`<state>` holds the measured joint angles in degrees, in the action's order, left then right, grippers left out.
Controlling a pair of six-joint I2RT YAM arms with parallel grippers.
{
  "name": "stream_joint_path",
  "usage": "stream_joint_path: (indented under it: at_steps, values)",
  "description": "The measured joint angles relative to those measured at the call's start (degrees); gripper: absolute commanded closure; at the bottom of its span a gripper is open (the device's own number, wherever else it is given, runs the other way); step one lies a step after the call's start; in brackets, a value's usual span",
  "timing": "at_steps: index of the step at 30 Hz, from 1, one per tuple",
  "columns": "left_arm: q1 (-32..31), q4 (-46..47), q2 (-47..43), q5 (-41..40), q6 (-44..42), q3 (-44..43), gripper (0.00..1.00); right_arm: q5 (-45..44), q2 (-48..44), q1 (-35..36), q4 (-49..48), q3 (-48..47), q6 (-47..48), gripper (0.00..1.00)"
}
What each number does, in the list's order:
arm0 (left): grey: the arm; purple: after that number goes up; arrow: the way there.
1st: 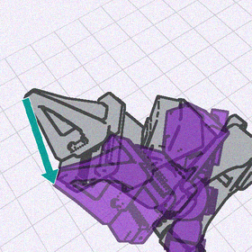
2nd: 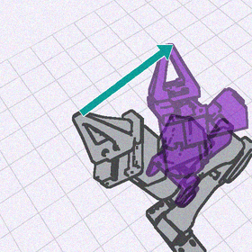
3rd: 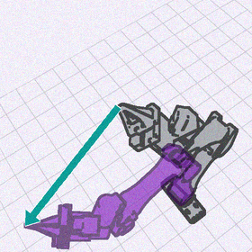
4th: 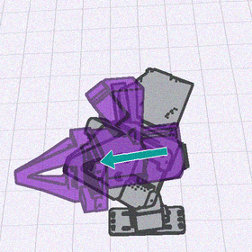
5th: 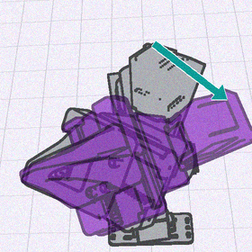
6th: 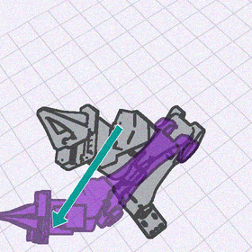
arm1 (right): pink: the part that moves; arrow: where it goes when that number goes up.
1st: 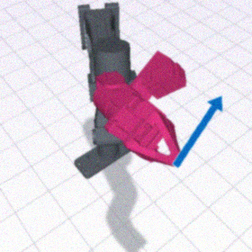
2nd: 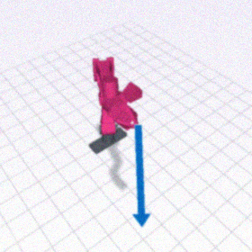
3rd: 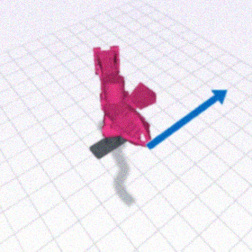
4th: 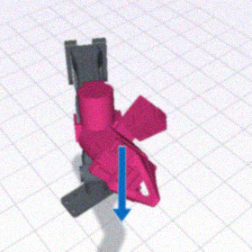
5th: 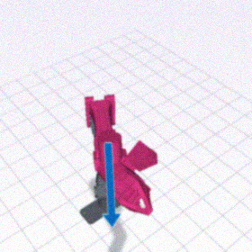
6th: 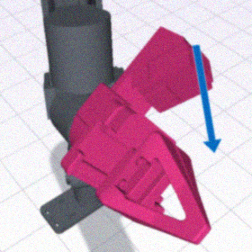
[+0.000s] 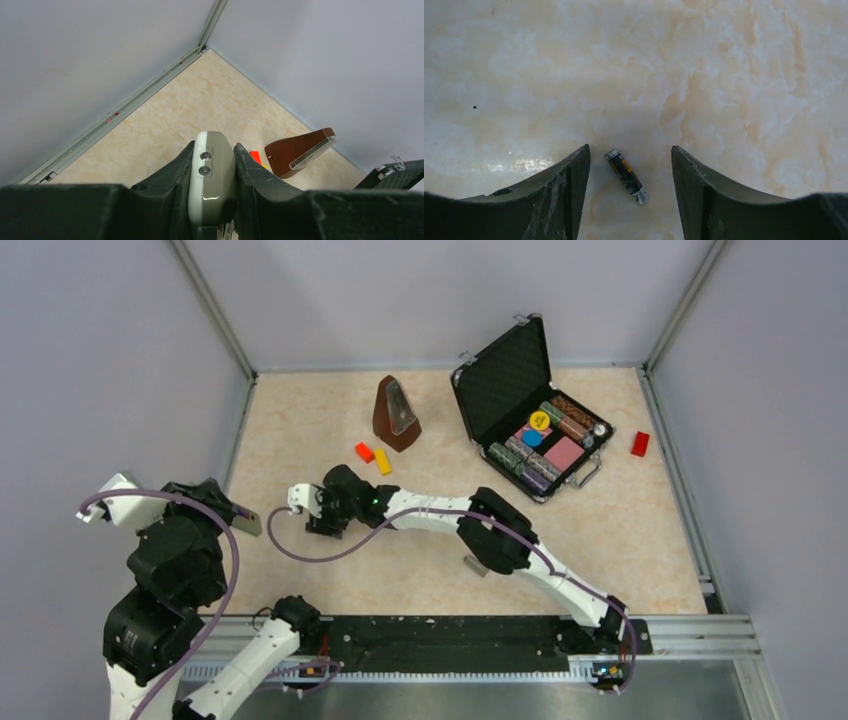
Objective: Load the batteries into the remote control
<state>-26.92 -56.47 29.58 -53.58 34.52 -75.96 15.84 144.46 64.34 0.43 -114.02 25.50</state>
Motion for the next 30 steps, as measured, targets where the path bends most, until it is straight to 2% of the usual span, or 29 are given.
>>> stream_joint_path:
  at_steps: [4, 8, 13, 15, 17, 23, 27, 30]
  values:
    - [0.0, 0.9, -0.5, 0.2, -0.1, 0.2, 1.0, 3.0, 3.0, -1.0, 8.0, -7.4, -1.7, 0.46]
    - [0.0, 1.1, -1.0, 0.2, -0.1, 0.9, 1.0, 5.1, 3.2, -2.3, 12.3, -8.8, -2.5, 0.53]
    - [0.0, 1.9, -1.0, 0.2, -0.1, 1.4, 1.0, 6.6, 2.9, -2.6, 14.3, -8.7, -2.4, 0.79]
    - [0.0, 2.3, -1.0, 0.3, -0.1, 1.6, 1.0, 7.0, 2.8, -2.6, 14.8, -8.7, -2.3, 0.93]
    - [0.0, 2.6, -0.9, 0.7, -0.1, 1.6, 1.0, 7.1, 2.8, -2.5, 15.2, -8.8, -2.1, 1.0]
    - [0.0, 2.9, -0.8, 1.7, 0.3, 2.2, 1.0, 4.4, 1.1, -2.0, 13.5, -5.8, -1.5, 1.0]
    - [0.0, 2.9, -0.8, 2.3, 0.7, 2.6, 1.0, 1.7, -3.8, -2.0, 11.1, 2.1, -1.7, 1.0]
    - [0.0, 3.0, -0.8, 3.3, 1.3, 3.0, 1.0, -0.7, -10.1, -2.1, 10.5, 11.6, -1.7, 1.0]
